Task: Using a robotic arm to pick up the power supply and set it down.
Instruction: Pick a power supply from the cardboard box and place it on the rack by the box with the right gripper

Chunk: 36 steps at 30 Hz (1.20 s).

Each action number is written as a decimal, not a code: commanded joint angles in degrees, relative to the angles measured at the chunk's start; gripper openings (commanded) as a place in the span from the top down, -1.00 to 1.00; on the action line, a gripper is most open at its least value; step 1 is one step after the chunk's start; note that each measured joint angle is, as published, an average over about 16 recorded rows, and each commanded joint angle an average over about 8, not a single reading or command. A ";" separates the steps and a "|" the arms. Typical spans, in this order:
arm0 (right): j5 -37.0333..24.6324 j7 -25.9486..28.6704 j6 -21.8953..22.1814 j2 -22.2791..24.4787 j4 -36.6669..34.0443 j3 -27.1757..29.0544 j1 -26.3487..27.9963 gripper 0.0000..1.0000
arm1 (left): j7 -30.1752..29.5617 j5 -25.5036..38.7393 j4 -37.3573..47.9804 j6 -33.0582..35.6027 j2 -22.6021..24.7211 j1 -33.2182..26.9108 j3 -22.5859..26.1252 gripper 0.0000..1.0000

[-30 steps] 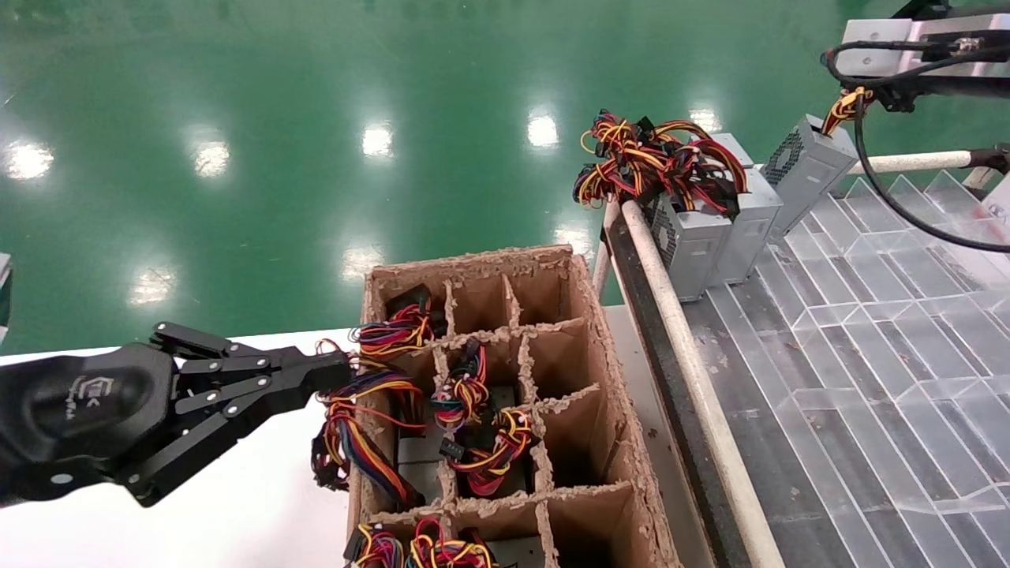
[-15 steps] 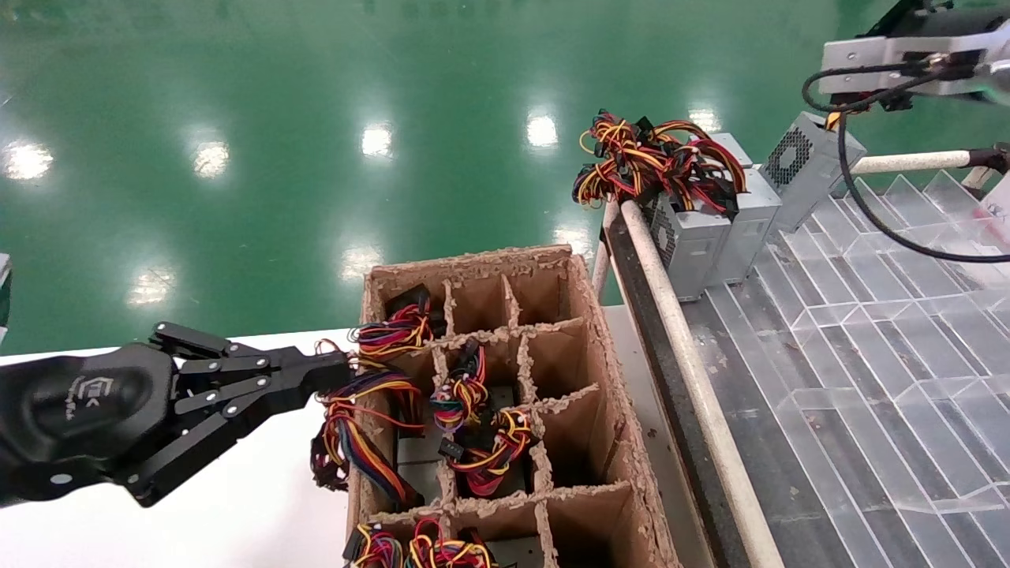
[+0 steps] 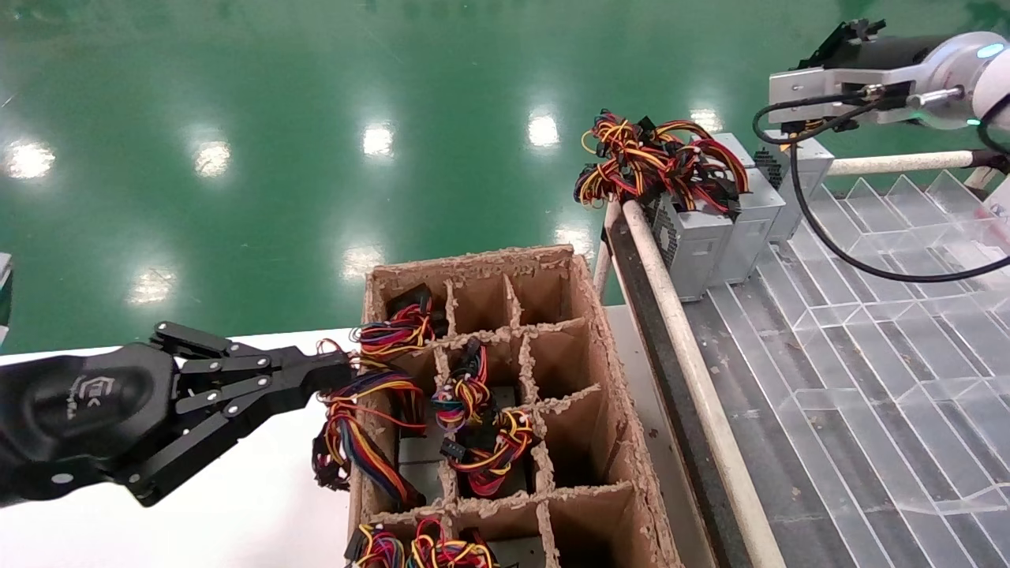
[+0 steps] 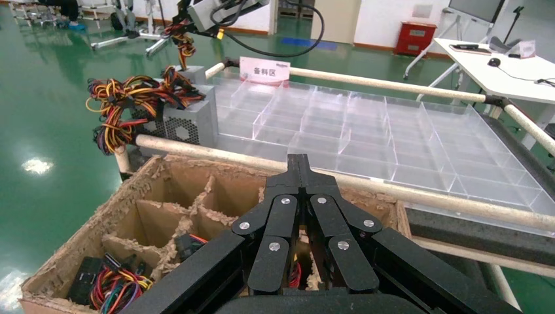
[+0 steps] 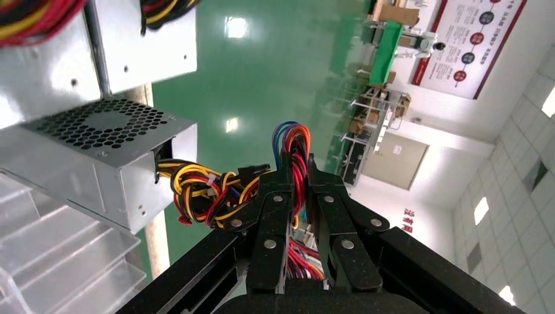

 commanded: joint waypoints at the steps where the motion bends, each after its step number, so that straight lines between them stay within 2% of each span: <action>1: 0.42 -0.51 0.06 -0.21 0.09 0.29 -0.31 1.00 | 0.00 0.00 0.00 0.00 0.00 0.00 0.00 1.00; 5: 1.17 -0.74 -1.07 -0.10 -0.52 0.79 -0.85 0.98 | 0.00 0.00 0.00 0.00 0.00 0.00 0.00 1.00; 6: 1.35 -0.71 -1.41 -0.04 -0.69 0.91 -0.92 0.80 | 0.00 0.00 0.00 0.00 0.00 0.00 0.00 1.00; 13: 3.10 0.46 -3.74 0.52 -1.55 2.11 -0.55 -0.93 | 0.00 0.00 0.00 0.00 0.00 0.00 0.00 1.00; 14: 3.31 0.69 -4.09 0.59 -1.65 2.26 -0.43 -1.00 | 0.00 0.00 0.00 0.00 0.00 0.00 0.00 1.00; 29: 2.76 2.30 -8.12 1.29 -2.25 1.87 2.20 -1.00 | 0.00 0.00 0.00 0.00 0.00 0.00 0.00 1.00; 36: 5.05 3.91 -13.69 3.45 -1.92 3.48 3.24 -1.00 | 0.00 0.00 0.00 0.00 0.00 0.00 0.00 1.00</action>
